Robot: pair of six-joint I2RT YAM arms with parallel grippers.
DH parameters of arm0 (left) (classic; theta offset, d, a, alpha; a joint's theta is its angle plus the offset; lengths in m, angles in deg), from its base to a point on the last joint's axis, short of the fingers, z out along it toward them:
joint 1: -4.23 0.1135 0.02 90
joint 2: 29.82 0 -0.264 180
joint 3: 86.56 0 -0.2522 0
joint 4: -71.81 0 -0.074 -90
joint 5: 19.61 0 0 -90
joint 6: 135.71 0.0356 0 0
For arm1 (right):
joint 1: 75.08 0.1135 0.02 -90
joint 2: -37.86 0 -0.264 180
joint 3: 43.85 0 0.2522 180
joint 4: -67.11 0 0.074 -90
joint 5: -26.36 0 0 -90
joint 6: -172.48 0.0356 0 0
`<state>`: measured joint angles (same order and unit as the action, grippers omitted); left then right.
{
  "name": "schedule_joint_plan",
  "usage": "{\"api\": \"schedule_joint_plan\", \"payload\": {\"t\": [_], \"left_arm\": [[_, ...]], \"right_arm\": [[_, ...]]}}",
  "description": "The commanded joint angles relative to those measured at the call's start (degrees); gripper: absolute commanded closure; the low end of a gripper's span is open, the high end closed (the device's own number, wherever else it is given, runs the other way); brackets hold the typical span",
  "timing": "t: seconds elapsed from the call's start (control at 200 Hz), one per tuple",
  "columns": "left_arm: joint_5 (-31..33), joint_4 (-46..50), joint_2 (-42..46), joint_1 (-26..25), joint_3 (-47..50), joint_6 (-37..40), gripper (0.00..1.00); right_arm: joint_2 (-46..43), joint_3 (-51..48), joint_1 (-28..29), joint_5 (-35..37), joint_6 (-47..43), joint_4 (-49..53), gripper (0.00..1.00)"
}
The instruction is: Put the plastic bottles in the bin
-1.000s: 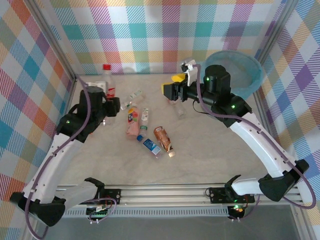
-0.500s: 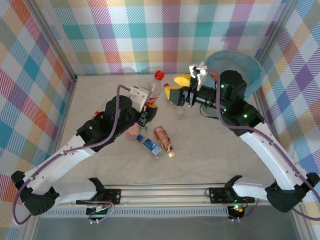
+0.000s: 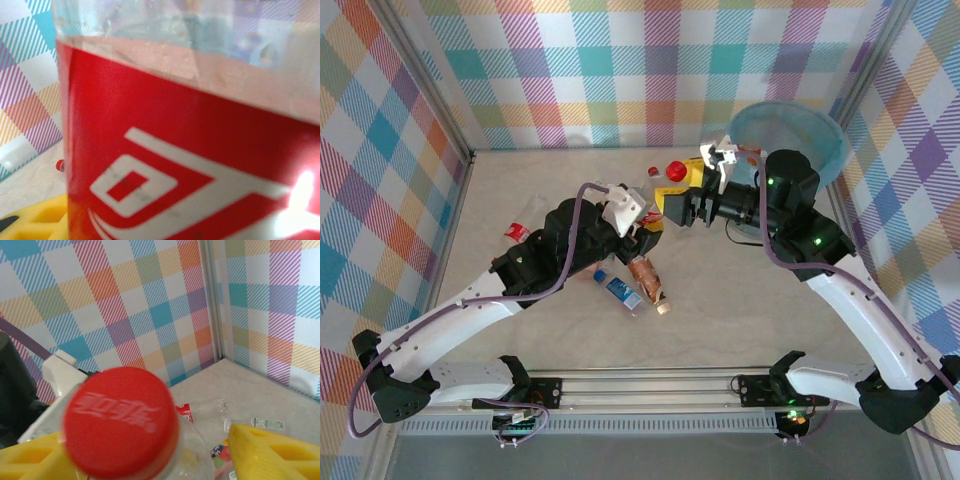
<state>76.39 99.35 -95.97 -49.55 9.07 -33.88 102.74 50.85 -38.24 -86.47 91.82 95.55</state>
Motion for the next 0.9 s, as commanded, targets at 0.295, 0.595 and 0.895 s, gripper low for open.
{"api": "schedule_joint_plan", "payload": {"t": [0.295, 0.595, 0.895], "left_arm": [[-5.3, 0.1, -2.0, -1.8, -1.3, 0.8, 0.45], [-5.7, -0.8, -3.4, -2.0, -2.0, 0.9, 0.44], [-5.7, -1.1, -3.8, -2.0, -2.4, 0.9, 0.43]], "right_arm": [[-1.6, -1.9, 0.4, -0.8, -2.1, -1.4, 0.38], [-3.2, -2.9, 0.4, 0.1, -4.0, 0.8, 0.53], [-4.7, -4.0, 0.4, 0.3, -5.0, 1.5, 0.86]]}}
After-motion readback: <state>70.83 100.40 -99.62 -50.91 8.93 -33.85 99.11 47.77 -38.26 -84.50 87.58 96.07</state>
